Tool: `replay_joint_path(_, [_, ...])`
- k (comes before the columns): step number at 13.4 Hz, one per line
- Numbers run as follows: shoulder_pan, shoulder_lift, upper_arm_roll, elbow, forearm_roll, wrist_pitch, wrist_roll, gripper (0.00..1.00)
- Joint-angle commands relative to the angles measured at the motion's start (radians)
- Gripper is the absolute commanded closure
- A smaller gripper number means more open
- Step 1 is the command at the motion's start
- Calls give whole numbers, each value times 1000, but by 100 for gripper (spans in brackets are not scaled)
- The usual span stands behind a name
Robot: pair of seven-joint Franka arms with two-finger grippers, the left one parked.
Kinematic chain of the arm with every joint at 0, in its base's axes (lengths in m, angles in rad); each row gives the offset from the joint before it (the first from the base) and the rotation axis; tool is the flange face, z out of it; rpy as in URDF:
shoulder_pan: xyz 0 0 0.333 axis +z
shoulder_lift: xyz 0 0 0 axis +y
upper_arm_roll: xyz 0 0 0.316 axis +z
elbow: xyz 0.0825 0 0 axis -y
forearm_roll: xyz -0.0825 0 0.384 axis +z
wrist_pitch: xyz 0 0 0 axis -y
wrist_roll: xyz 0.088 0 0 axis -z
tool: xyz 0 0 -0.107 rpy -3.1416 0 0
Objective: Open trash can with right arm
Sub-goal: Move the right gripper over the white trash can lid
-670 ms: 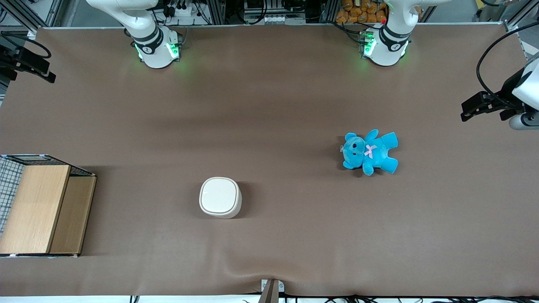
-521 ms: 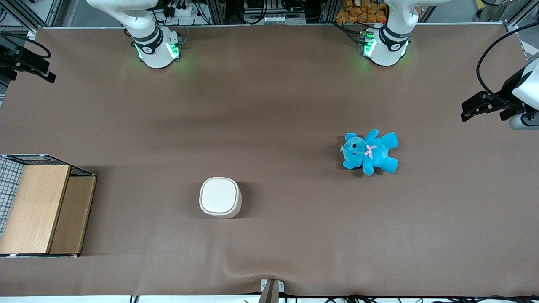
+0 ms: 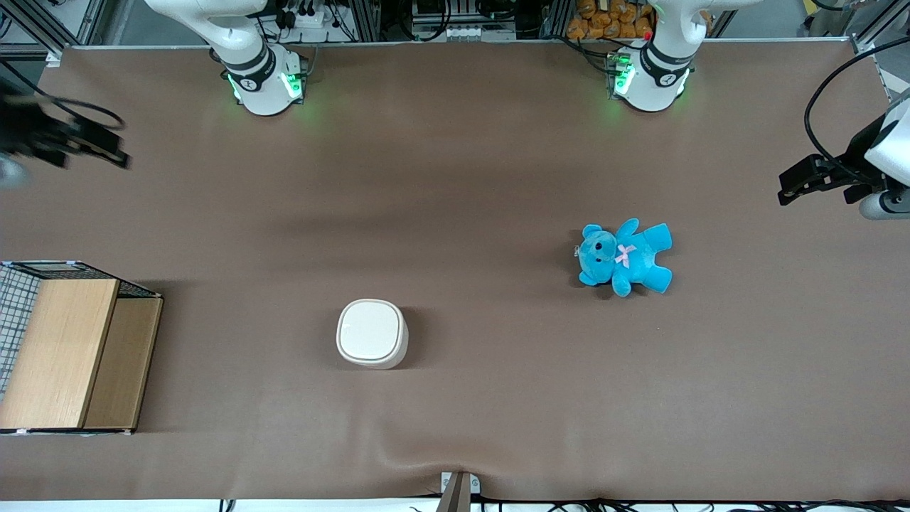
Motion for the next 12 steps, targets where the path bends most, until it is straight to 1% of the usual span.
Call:
replay_joint_path(1, [49, 84, 6, 32, 29, 40, 24, 0])
replay_joint_path(2, [74, 110, 6, 32, 33, 66, 24, 0])
replay_joint_path(3, [91, 139, 6, 32, 56, 107, 24, 14])
replay_joint_path(4, [100, 172, 4, 32, 69, 144, 24, 39])
replay_joint_path(5, [124, 233, 6, 44, 70, 210, 25, 88])
replay_joint_path(6, [146, 270, 6, 49, 69, 267, 41, 99])
replay_joint_path(9, [238, 360, 3, 52, 60, 416, 189, 100])
replay_joint_path(12, [292, 451, 1, 93, 57, 520, 206, 100])
